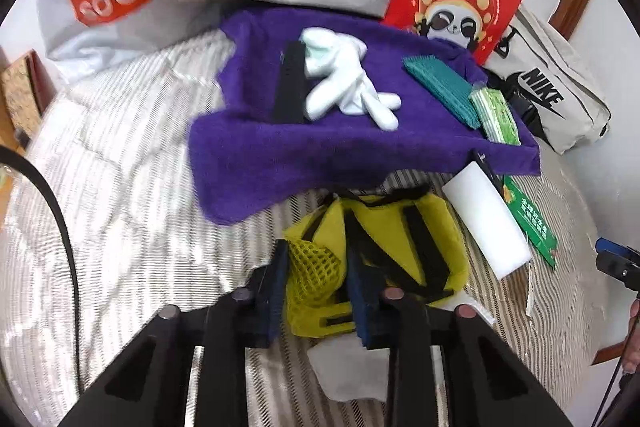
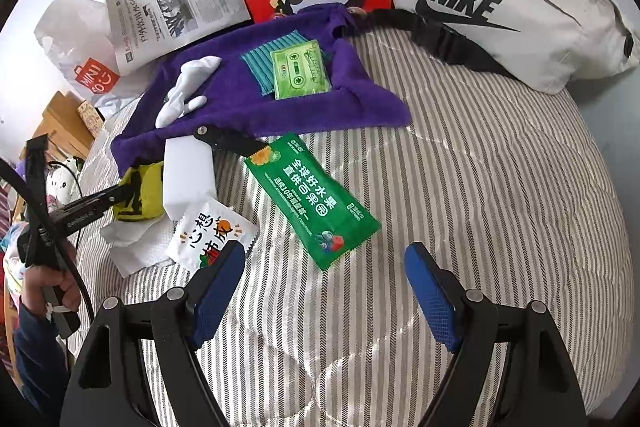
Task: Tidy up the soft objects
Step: 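Grasp the yellow mesh bag with the left tool while the right tool withdraws, then grasp the green juice packet with the right tool while the left holds the bag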
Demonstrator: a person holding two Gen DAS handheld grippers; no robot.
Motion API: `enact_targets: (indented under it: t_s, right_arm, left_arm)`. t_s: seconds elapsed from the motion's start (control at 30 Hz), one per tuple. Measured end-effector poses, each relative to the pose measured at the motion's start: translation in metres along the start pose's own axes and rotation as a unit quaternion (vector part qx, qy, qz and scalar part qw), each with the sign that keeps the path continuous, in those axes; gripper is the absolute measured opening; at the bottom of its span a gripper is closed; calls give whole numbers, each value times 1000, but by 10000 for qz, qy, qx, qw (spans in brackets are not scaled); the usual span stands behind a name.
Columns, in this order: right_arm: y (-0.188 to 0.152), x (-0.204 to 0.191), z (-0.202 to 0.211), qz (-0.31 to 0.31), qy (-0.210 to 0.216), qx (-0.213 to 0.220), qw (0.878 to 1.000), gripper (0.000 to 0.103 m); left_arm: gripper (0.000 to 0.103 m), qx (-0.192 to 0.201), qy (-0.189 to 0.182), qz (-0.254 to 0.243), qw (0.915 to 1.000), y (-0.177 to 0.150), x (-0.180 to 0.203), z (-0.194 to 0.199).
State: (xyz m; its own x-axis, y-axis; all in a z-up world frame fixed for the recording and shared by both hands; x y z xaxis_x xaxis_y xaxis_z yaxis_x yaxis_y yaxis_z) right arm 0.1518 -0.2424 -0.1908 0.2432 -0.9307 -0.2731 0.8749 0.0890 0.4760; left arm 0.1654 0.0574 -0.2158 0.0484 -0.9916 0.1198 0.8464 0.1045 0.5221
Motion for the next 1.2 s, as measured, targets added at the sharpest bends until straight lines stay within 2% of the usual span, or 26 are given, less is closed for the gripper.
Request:
enact_targets:
  t_s: [0.13, 0.3, 0.43, 0.67, 0.73, 0.77, 0.83, 0.97, 1.03, 1.1, 1.2]
  right_arm:
    - [-2, 0, 0, 14, 47, 21, 10000, 82]
    - [1, 0, -12, 146, -43, -97, 9998, 82]
    - [7, -1, -26, 369, -102, -144, 9992, 82]
    - [17, -11, -68, 946, -259, -435, 9942, 81]
    - [20, -17, -75, 1166, -285, -440, 9918, 73]
    - [20, -19, -78, 1254, -343, -450, 9905, 73]
    - [21, -24, -86, 1490, -463, -391, 9870, 62]
    - [25, -28, -86, 1499, -291, -215, 9880, 47]
    - [26, -25, -85, 1412, -342, -198, 9892, 41]
    - [26, -22, -83, 1310, -370, -249, 9904, 41]
    - [20, -18, -76, 995, -187, -386, 9941, 41]
  left_arm:
    - [24, -136, 202, -80, 9997, -4, -5, -6]
    - [24, -78, 84, 17, 9999, -3, -8, 2]
    - [24, -217, 128, 22, 9997, -8, -15, 1]
    - [24, -210, 134, 151, 9996, -11, -18, 2]
    - [24, -217, 159, 167, 9995, -12, -18, 1]
    - [24, -218, 168, 177, 9995, -12, -18, 1]
    - [25, -210, 211, 175, 9994, -13, -18, 0]
    - [25, -110, 286, 118, 9995, -13, -15, -1]
    - [26, -41, 267, 145, 9995, -13, -15, -1]
    - [27, 27, 267, 127, 9996, -13, -16, 0]
    - [27, 138, 264, 117, 9995, -14, -16, 1]
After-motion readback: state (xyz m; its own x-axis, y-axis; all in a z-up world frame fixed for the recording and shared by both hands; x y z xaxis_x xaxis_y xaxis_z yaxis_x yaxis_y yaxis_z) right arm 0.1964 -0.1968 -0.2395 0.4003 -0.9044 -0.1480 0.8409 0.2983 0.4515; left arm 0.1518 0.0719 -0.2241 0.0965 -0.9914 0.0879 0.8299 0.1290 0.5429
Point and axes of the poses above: each gripper's, at about its wrist camera, not at the fingertips, and z roughly against the way its jaws point, x to its right, y to its top, the point moved 7 cm from there along -z, roughly the way its jaws point, and after that the axes turned 3 degrees about y, right-handed, at the moved point
